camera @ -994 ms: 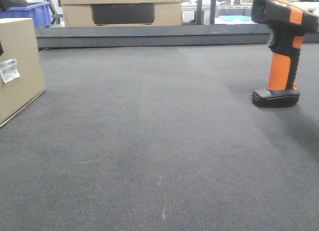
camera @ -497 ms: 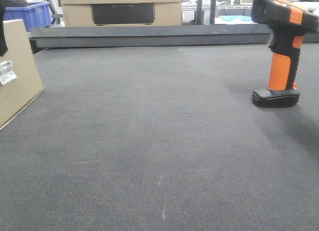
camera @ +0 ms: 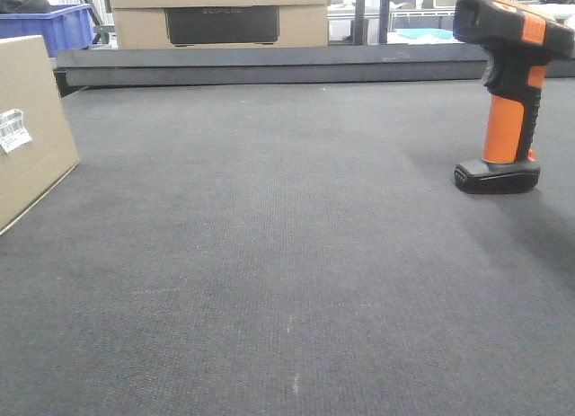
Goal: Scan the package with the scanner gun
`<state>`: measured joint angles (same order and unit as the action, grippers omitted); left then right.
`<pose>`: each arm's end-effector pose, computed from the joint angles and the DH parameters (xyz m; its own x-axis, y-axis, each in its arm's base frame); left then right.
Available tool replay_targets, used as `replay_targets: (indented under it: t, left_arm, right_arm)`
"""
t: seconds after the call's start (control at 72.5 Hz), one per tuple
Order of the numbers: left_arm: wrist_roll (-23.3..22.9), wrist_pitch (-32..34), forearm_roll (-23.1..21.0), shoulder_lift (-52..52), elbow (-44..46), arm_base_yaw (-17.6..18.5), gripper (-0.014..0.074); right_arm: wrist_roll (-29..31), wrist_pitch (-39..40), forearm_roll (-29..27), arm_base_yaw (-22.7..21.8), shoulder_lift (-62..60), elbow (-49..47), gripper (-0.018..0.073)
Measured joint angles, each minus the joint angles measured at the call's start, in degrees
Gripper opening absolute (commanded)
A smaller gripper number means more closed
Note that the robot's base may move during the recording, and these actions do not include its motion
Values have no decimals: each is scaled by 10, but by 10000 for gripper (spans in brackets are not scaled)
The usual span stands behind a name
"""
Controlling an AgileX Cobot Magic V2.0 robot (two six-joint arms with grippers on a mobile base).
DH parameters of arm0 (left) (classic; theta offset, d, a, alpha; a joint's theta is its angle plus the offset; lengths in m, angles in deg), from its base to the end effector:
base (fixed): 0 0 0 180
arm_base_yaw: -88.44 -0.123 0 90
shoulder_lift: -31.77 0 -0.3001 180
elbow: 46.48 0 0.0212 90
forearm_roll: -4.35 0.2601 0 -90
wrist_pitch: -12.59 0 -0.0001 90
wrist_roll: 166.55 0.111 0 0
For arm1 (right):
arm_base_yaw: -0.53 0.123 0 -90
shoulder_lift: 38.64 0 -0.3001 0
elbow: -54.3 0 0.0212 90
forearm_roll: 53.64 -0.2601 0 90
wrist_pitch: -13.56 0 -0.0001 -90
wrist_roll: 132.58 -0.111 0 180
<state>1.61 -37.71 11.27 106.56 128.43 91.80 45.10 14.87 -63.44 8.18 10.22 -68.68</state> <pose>0.2584 -0.0049 0.4081 -0.6344 -0.0913 -0.7676 -0.0951 0.9947 -0.0397 0.1645 0.0217 0.2702 -0.2712 0.1754 -0.9464 -0.0741 0.9765 0.2022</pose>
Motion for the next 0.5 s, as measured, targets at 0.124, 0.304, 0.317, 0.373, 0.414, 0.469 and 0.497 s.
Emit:
replay_targets:
  t: [0.124, 0.304, 0.317, 0.373, 0.414, 0.469, 0.497]
  left_arm:
    - [-3, 88, -7, -81, -94, 0, -48]
    - [-6, 203, -10, -179, -217, 0, -111]
    - [-6, 210, -10, -185, -224, 0, -111]
    - [-6, 239, -10, -212, -254, 0, -111]
    - [-7, 251, -10, -232, -274, 0, -111]
    - [-7, 263, -10, -263, -306, 0, -111]
    - [-7, 266, -10, -277, -321, 0, -111]
  right_arm:
    - [0, 0, 0, 0, 0, 0, -167]
    - [0, -1, 0, 0, -3, 0, -167]
    - [0, -1, 0, 0, -3, 0, -167]
    - [0, -4, 1, 0, -8, 0, -167]
    - [0, -5, 5, 0, -15, 1, -167]
    - [0, -8, 12, 0, -27, 1, -167]
    - [0, -13, 17, 0, -37, 1, -167]
